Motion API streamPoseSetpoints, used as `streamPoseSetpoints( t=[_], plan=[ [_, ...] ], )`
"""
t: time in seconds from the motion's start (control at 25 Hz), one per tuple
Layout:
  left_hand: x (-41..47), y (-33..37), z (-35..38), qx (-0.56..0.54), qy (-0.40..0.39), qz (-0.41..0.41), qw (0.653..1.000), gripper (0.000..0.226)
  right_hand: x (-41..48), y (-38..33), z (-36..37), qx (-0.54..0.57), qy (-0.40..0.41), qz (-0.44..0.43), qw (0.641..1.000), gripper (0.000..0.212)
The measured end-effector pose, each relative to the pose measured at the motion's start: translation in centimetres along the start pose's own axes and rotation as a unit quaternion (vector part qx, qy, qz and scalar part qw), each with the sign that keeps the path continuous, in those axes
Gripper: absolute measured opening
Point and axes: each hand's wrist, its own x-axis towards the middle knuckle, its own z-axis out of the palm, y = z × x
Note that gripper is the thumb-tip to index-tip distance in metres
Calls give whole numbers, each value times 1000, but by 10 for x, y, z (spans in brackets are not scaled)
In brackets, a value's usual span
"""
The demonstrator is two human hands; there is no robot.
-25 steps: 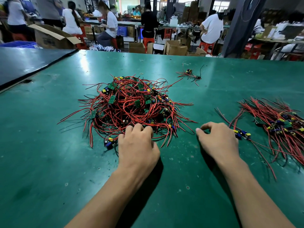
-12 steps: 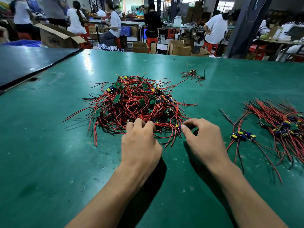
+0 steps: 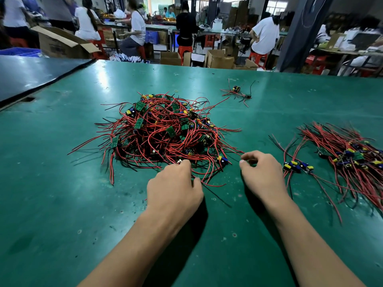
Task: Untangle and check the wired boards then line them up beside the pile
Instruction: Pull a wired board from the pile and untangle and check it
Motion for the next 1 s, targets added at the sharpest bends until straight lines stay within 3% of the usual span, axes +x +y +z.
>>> streamPoseSetpoints(
  t=[0.12,0.36,0.56,0.64,0.76,0.84,0.92,1.0],
  plan=[
    [1,-2,1,58,-28,-8,998,37,3,4,-6,-18,12,30,999,25],
    [-2,5,1,39,-21,9,999,40,8,13,-20,-96,34,105,989,46],
    [-4,7,-2,20,-26,18,999,37,0,6,-9,-134,23,56,989,44],
    [-3,7,-2,-12,-20,13,1000,30,-5,0,0,-91,28,2,995,35],
    [-2,7,1,-88,0,-1,996,17,-11,-9,5,111,39,-93,989,14],
    [0,5,6,-146,5,13,989,14,-13,-15,5,195,-10,-123,973,9],
    [5,1,12,-189,8,29,981,19,-16,-18,6,204,-88,-129,966,12],
    [10,-4,16,-235,15,20,972,22,-16,-18,7,143,-143,-141,969,11]
  ],
)
